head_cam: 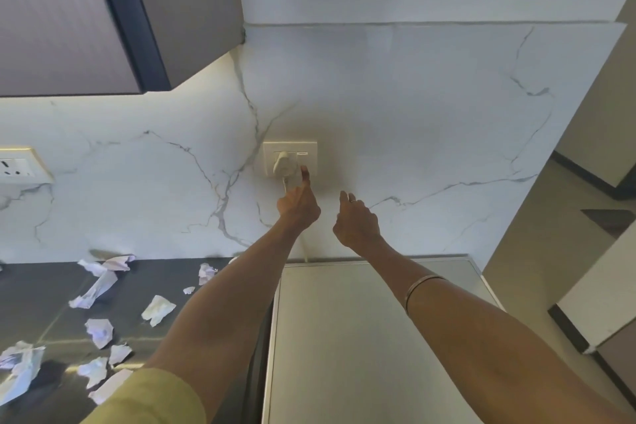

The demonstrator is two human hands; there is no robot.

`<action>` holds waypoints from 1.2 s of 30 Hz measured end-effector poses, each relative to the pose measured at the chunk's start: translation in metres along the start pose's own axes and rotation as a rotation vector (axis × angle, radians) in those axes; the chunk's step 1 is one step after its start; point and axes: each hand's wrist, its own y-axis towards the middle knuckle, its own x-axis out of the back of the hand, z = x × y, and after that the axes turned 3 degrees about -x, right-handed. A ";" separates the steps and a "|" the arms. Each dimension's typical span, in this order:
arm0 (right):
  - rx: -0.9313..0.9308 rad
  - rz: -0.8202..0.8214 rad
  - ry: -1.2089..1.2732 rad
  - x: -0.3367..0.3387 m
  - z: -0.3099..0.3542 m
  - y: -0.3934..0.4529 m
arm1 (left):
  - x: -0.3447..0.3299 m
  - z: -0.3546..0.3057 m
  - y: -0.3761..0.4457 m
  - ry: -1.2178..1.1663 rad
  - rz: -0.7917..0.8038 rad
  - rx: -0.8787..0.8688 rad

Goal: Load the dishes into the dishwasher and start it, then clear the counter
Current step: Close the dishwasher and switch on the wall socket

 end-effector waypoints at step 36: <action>0.155 -0.017 0.101 0.007 -0.041 -0.072 | -0.023 0.012 -0.121 0.091 -0.063 0.013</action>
